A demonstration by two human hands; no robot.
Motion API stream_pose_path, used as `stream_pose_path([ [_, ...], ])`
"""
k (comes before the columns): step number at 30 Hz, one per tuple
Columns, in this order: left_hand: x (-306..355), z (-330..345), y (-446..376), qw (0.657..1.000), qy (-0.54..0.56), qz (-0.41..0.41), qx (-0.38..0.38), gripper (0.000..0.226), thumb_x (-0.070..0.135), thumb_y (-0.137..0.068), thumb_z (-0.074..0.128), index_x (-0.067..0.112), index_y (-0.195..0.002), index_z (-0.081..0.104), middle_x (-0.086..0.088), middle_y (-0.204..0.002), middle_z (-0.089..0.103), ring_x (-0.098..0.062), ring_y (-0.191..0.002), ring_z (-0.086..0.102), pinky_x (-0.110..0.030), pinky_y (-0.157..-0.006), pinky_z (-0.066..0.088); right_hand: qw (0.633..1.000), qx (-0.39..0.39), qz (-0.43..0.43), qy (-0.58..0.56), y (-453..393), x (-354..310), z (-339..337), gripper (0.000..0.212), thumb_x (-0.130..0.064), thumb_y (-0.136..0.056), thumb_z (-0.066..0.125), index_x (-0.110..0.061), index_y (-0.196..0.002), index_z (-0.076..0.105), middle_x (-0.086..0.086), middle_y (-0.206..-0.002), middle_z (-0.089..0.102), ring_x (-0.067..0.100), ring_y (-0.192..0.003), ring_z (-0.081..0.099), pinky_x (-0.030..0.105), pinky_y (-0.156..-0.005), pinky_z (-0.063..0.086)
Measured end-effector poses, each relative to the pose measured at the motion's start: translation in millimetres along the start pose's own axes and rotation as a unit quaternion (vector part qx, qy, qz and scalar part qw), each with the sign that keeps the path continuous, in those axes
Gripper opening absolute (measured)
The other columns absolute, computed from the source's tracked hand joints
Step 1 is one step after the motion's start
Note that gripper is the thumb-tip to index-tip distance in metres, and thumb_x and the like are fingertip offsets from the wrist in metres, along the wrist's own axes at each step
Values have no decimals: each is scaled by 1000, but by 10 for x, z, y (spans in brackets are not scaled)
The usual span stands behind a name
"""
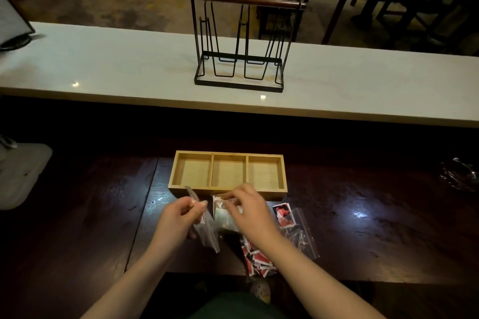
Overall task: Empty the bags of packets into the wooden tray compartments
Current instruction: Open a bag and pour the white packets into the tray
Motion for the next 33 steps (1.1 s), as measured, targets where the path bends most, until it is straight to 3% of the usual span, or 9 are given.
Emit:
stream_pose_path([
  [3, -13, 89, -10, 1000, 25, -13, -6, 18, 16, -88, 62, 5, -74, 64, -4, -63, 64, -7, -57, 58, -26, -51, 44, 986, -68, -46, -143, 131, -529, 74, 29, -29, -87, 62, -25, -115, 61, -9, -113, 54, 5, -101, 55, 21, -89, 50],
  [8, 19, 129, 5, 995, 89, -34, -4, 26, 18, -89, 60, 3, -67, 58, -1, -56, 59, -7, -53, 56, -24, -42, 45, 992, -11, -6, -126, 94, -446, -49, 37, -13, -83, 67, -22, -118, 61, -4, -95, 67, 6, -88, 62, 26, -85, 53],
  [11, 52, 164, 14, 993, 111, -39, -9, 27, 20, -89, 60, 5, -67, 56, 1, -56, 61, -1, -51, 57, -22, -40, 45, 994, -5, -21, -107, 79, -470, -98, 25, -11, -84, 63, -19, -107, 68, -5, -83, 70, 7, -80, 65, 25, -79, 55],
  [17, 115, 162, 20, 993, 112, -30, 9, 26, 22, -88, 61, 8, -66, 57, -13, -69, 61, -14, -62, 58, -25, -42, 48, 991, -2, 6, -131, 94, -447, -69, 24, -4, -83, 59, -14, -104, 66, 0, -90, 67, 3, -78, 59, 13, -71, 49],
  [21, 108, 129, 47, 995, 95, -11, 31, 25, 23, -89, 61, 7, -70, 57, -32, -78, 59, -30, -70, 58, -43, -50, 56, 992, -26, 4, -124, 115, -474, 12, 31, -1, -79, 57, -16, -105, 61, 3, -93, 63, 15, -86, 58, 29, -76, 54],
  [24, 118, 156, 96, 996, 79, 1, 44, 25, 25, -90, 59, 15, -66, 56, -9, -63, 60, -25, -65, 57, -59, -63, 52, 997, -9, -6, -80, 123, -509, 12, 29, -5, -81, 54, -16, -108, 60, 1, -96, 61, 15, -87, 56, 32, -78, 51],
  [26, 109, 185, 112, 996, 73, -1, 45, 26, 26, -91, 56, 21, -66, 55, 4, -56, 57, -19, -61, 54, -57, -63, 52, 997, 17, -11, -70, 125, -526, -24, 22, -12, -86, 54, -17, -106, 61, -1, -96, 62, 13, -87, 56, 29, -78, 50],
  [29, 113, 213, 118, 997, 67, 3, 38, 30, 27, -93, 53, 29, -64, 56, 2, -61, 60, -27, -63, 59, -54, -58, 53, 997, 47, -11, -67, 117, -516, -92, 15, -19, -89, 56, -18, -100, 66, -4, -92, 63, 8, -83, 55, 25, -74, 50],
  [33, 207, 273, 132, 996, 82, 11, 20, 20, 20, -95, 49, 9, -81, 57, -7, -72, 66, -21, -61, 67, -37, -50, 56, 996, 69, -24, -48, 93, -503, -180, 17, -17, -90, 57, -14, -100, 69, 1, -96, 68, 10, -88, 58, 18, -76, 44],
])
Point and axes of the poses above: each hand's wrist, its own y-axis away from the middle knuckle, its own z-axis out of the palm, x = y × z, the point moved 8 cm from there along -y, towards the middle knuckle
